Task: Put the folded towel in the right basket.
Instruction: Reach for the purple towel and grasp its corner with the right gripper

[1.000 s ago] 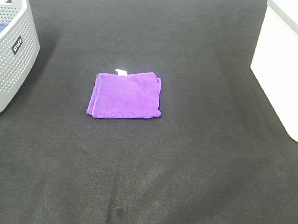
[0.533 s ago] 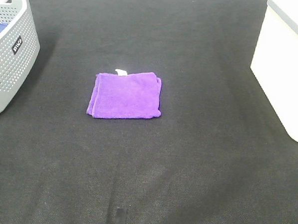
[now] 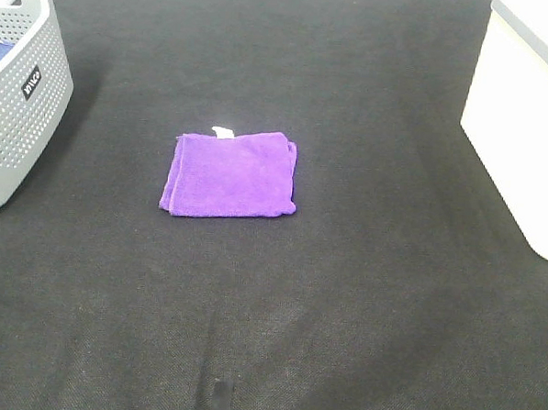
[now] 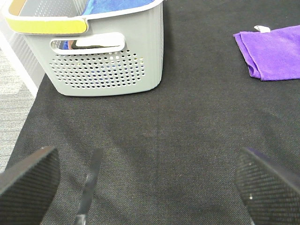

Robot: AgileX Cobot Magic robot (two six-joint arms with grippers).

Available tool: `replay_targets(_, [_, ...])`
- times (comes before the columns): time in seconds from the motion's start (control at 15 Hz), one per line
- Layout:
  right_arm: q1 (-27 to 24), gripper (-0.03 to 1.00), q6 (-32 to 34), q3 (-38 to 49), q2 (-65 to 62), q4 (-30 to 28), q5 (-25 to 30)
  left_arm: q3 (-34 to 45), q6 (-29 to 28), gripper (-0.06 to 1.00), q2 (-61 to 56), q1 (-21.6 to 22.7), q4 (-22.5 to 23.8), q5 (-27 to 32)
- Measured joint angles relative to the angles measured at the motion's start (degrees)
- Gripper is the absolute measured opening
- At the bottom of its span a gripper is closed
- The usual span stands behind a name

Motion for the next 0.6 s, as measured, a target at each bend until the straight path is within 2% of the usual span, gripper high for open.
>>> replay_targets(0.27, [0.00,0.98,2.58,-16.10,28.59,1.83,7.56,0.00,0.00,0.95,0.00,0.00,0.00,0.00])
replay_targets(0.47, [0.00,0.98,2.58,-28.07,48.87,6.02,7.85,0.00,0.00,0.95,0.00,0.00,0.00,0.00])
replay_targets(0.6, [0.00,0.98,2.58,-32.66,58.21,12.32,6.47,0.00,0.00,0.95,0.00,0.00,0.00,0.00])
